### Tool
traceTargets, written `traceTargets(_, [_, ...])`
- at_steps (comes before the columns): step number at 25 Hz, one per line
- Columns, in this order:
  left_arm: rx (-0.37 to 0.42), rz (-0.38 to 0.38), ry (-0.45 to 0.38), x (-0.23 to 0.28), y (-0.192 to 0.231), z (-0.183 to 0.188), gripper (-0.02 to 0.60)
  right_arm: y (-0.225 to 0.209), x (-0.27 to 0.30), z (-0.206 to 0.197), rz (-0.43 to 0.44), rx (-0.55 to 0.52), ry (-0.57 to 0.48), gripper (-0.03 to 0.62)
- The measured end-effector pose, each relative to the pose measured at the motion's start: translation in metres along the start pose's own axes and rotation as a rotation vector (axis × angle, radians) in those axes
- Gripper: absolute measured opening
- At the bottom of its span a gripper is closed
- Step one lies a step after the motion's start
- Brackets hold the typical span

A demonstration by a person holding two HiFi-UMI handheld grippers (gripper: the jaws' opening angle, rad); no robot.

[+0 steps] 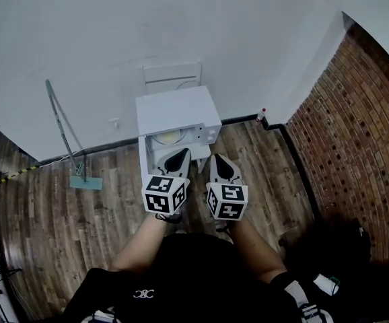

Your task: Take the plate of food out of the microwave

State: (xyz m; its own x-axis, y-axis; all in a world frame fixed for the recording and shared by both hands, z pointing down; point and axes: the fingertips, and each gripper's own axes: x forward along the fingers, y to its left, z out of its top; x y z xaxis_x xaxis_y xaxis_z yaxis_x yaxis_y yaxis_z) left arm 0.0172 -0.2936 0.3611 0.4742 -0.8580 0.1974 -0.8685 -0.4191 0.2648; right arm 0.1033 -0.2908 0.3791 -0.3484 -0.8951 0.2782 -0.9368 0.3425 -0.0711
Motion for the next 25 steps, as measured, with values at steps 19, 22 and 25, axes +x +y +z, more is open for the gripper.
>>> traceTargets(19, [-0.138, 0.346, -0.064, 0.011, 0.073, -0.036, -0.009, 0.032, 0.102, -0.015, 0.45, 0.043, 0.068, 0.012])
traceTargets(22, [-0.168, 0.418, -0.066, 0.009, 0.083, -0.047, -0.009, 0.04, 0.112, -0.024, 0.534, 0.049, 0.098, 0.012])
traceTargets(25, [-0.199, 0.459, -0.072, 0.015, 0.091, -0.06, -0.009, 0.041, 0.12, -0.05, 0.573, 0.049, 0.178, 0.012])
